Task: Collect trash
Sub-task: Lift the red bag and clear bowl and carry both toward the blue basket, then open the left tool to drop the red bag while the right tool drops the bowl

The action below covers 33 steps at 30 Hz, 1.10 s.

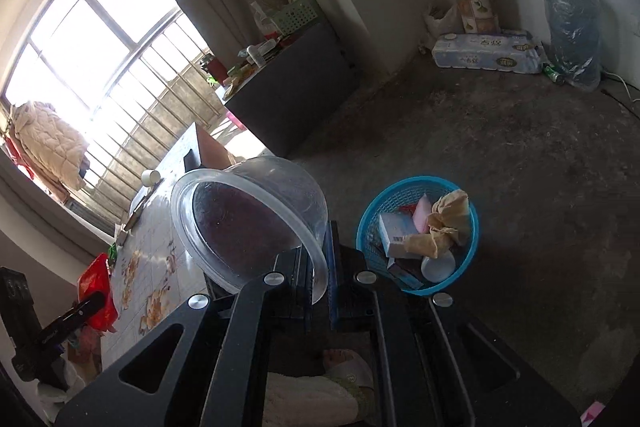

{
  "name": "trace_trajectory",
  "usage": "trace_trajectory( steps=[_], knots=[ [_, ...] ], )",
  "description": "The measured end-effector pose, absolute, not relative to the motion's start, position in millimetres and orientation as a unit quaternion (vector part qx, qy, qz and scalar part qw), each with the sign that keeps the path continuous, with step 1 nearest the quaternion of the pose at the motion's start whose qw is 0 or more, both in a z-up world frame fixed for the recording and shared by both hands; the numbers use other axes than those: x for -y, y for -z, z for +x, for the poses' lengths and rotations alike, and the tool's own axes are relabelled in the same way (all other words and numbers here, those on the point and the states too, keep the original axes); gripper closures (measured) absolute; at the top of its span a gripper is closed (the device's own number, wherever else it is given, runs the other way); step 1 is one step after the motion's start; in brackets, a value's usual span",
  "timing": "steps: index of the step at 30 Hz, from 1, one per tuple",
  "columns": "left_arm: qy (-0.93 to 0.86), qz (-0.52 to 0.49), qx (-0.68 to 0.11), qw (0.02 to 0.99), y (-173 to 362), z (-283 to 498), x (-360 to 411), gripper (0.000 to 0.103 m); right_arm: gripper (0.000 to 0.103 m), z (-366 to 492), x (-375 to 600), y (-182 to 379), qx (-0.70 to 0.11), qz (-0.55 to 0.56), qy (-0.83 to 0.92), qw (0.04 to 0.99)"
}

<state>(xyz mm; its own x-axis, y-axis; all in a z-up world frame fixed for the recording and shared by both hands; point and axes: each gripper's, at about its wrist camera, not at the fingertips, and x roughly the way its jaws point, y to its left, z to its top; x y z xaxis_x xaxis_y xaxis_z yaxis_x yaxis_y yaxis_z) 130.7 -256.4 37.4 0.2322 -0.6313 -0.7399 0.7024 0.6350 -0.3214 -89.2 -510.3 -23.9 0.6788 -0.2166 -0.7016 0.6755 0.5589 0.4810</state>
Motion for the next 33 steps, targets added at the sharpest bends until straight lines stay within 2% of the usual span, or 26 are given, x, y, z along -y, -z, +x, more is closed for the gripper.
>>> trace_trajectory(
  steps=[7, 14, 23, 24, 25, 27, 31, 33],
  knots=[
    [0.453, 0.081, -0.501, 0.733, 11.1, 120.4, 355.0, 0.084, 0.097, -120.9, 567.5, 103.1, -0.326, 0.44, 0.31, 0.777],
    [0.468, 0.129, -0.543, 0.685, 68.2, 121.2, 431.8, 0.084, 0.097, -95.1, 610.8, 187.0, -0.362, 0.484, 0.327, 0.727],
    [0.447, 0.187, -0.613, 0.624, 154.2, 173.8, 558.1, 0.084, 0.097, -55.3, 645.5, 249.5, -0.382, 0.508, 0.341, 0.693],
    [0.447, 0.187, -0.617, 0.62, 164.4, 178.7, 572.7, 0.079, 0.096, -51.4, 648.4, 256.1, -0.384, 0.508, 0.341, 0.691],
    [0.448, 0.186, -0.622, 0.615, 174.5, 181.8, 581.9, 0.063, 0.096, -47.3, 651.0, 263.7, -0.389, 0.508, 0.34, 0.689],
    [0.436, 0.186, -0.633, 0.611, 193.9, 187.8, 595.7, 0.046, 0.095, -40.5, 658.8, 283.2, -0.406, 0.514, 0.337, 0.676],
    [0.427, 0.162, -0.65, 0.607, 203.8, 194.3, 594.7, 0.046, 0.092, -37.7, 665.2, 305.2, -0.429, 0.514, 0.343, 0.659],
    [0.44, 0.153, -0.641, 0.61, 193.6, 197.1, 586.0, 0.046, 0.085, -40.8, 664.9, 305.7, -0.425, 0.513, 0.343, 0.663]
  ],
)
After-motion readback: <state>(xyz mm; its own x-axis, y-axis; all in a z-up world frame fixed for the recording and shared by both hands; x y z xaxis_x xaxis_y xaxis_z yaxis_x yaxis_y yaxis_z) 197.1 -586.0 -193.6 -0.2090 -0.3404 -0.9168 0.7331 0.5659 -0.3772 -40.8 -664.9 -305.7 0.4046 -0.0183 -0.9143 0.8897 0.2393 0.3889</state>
